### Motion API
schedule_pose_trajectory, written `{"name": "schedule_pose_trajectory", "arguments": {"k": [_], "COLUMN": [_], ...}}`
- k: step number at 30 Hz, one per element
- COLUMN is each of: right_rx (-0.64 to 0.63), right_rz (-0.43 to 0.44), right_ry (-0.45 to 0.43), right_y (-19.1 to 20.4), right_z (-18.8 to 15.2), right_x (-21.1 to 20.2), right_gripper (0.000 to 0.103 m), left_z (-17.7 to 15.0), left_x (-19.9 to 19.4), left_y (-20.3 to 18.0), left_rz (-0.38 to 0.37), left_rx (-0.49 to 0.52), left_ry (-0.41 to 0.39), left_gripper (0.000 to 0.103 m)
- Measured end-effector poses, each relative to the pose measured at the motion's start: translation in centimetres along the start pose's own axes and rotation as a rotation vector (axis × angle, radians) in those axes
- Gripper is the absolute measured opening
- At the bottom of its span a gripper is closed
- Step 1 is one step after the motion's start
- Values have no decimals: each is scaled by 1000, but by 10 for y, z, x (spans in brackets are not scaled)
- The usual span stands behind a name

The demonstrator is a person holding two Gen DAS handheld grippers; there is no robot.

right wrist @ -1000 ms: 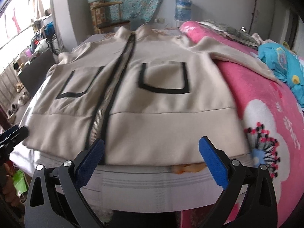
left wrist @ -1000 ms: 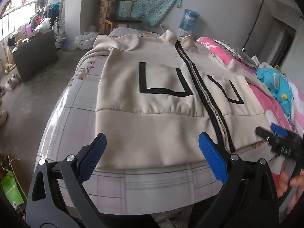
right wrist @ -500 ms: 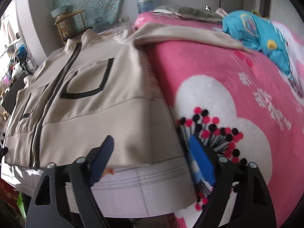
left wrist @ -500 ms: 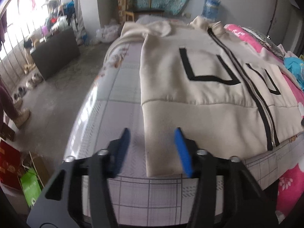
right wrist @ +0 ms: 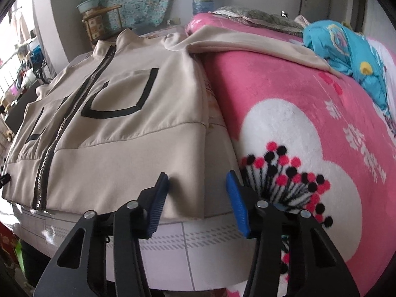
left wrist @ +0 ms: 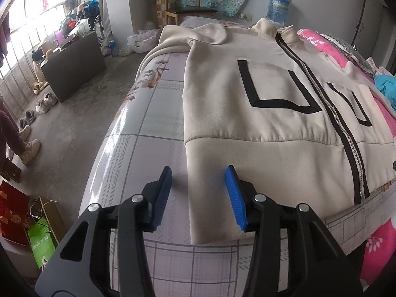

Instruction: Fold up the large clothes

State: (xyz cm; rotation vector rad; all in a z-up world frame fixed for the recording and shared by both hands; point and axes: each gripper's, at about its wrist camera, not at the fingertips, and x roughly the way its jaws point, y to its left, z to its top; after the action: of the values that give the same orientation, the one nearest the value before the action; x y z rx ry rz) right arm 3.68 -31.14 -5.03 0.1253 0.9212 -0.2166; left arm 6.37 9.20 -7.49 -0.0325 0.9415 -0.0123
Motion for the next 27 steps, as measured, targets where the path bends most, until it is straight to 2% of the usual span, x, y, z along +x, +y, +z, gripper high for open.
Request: {"name": "schedule_pose_trajectory", "arguments": {"k": [2, 5, 6, 7, 8, 11, 15, 20, 25, 26, 27], "right_rx": [-17, -66, -83, -88, -85, -85, -63, -21, -16, -25, -31], "right_rz": [10, -17, -25, -20, -15, -5, 15, 49, 55, 52, 51], "right_ry": [-2, -3, -2, -2, -7, -21, -37, -4, 51, 57, 62], "right_y": [4, 13, 15, 16, 16, 16, 9, -5, -12, -12, -13], "right_z": [1, 2, 3, 3, 5, 7, 4, -18, -38, -38, -34], "right_x": [1, 7, 7, 7, 5, -6, -28, -47, -45, -44, -46], "right_gripper": [39, 31, 22, 15, 12, 9, 6, 6, 8, 8, 13], "left_z": [0, -1, -2, -2, -3, -2, -4, -28, -52, -52, -50], "left_x": [-1, -1, -2, -3, -5, -23, -56, -79, -70, -68, -68], "left_y": [-1, -8, -13, -17, -20, -24, -20, -10, 7, 11, 16], "left_rz": [-8, 1, 38, 63, 77, 90, 62, 25, 14, 7, -3], "left_rx": [4, 29, 60, 91, 110, 138, 152, 141, 106, 97, 85], "left_ry": [-1, -13, -23, -27, -31, -77, -117, -77, 8, 14, 15], "left_gripper": [36, 19, 9, 6, 5, 4, 4, 4, 6, 9, 11]}}
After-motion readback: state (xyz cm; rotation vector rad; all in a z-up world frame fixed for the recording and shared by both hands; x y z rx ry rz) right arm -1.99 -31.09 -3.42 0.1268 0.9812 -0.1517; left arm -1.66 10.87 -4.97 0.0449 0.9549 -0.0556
